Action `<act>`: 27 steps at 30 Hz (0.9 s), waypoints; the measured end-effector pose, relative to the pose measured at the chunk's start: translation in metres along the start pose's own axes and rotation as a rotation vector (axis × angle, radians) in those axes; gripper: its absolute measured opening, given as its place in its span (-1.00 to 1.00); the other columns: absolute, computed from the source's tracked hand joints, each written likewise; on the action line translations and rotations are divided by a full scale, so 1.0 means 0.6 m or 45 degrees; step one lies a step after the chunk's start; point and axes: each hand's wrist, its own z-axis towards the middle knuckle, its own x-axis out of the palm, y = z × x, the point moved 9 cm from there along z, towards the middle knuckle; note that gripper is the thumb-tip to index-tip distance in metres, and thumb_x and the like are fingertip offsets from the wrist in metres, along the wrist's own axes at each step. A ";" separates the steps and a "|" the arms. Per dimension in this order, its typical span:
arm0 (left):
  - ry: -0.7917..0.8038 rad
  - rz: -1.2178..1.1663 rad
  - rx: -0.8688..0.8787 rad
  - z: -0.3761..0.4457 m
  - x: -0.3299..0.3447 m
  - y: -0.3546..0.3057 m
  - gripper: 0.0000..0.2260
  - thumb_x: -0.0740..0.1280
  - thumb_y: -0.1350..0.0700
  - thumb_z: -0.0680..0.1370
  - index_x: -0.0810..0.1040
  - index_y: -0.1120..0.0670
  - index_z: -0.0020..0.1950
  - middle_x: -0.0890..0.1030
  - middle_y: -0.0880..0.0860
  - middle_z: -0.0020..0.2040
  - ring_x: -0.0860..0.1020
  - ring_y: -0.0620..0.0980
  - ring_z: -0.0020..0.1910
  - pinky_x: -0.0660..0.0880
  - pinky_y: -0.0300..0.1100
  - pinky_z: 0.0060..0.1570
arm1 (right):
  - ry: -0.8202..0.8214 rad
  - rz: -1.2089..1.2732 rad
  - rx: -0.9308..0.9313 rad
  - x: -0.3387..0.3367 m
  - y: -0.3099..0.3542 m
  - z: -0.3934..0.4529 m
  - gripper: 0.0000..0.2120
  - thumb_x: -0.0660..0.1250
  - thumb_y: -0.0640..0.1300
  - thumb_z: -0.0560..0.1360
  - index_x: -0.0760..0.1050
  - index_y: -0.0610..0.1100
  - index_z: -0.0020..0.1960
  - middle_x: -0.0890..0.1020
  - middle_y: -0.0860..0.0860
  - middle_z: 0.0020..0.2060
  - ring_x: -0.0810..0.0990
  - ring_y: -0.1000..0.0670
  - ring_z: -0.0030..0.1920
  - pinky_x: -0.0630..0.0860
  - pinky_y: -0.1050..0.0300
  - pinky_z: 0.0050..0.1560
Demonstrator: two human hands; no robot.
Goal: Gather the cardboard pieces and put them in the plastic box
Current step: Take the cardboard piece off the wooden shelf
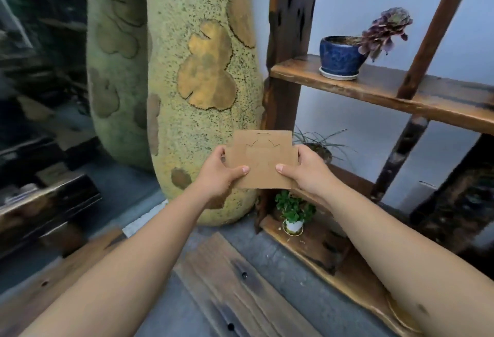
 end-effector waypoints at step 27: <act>-1.026 0.277 -0.583 -0.342 -0.629 0.293 -0.68 0.50 0.05 0.41 0.39 -0.03 0.00 0.56 -0.02 0.01 0.55 -0.03 -0.02 0.56 -0.08 -0.08 | 1.031 -0.114 -0.425 0.802 0.244 -0.051 -0.65 0.49 0.00 0.39 0.40 0.04 0.07 0.54 0.20 -0.10 0.56 0.09 -0.05 0.53 0.06 -0.09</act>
